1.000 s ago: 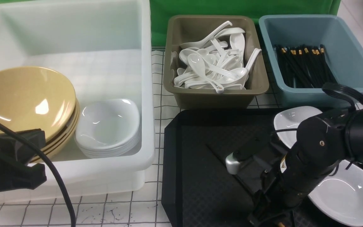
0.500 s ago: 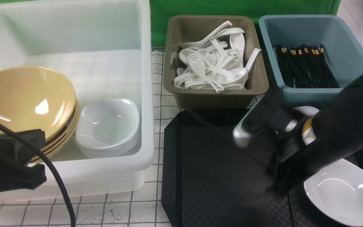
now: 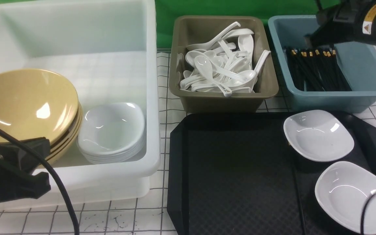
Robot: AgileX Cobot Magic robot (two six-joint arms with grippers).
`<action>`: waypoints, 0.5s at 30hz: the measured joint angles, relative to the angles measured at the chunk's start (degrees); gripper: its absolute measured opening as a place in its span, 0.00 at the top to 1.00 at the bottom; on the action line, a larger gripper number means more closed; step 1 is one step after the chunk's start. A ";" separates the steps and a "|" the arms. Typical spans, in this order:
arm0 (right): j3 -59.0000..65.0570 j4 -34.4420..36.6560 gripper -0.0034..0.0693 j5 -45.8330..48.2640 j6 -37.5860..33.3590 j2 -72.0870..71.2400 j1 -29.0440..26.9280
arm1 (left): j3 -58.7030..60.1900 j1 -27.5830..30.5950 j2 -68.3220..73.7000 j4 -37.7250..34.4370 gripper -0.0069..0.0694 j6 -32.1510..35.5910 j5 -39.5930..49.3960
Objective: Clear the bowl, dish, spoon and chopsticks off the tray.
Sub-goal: Use the right arm to put a chopstick into the small storage box on the right
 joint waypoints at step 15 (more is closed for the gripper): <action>-19.42 25.92 0.47 45.64 -16.61 11.89 -2.49 | 0.14 -0.04 0.00 -0.02 0.92 0.00 -0.21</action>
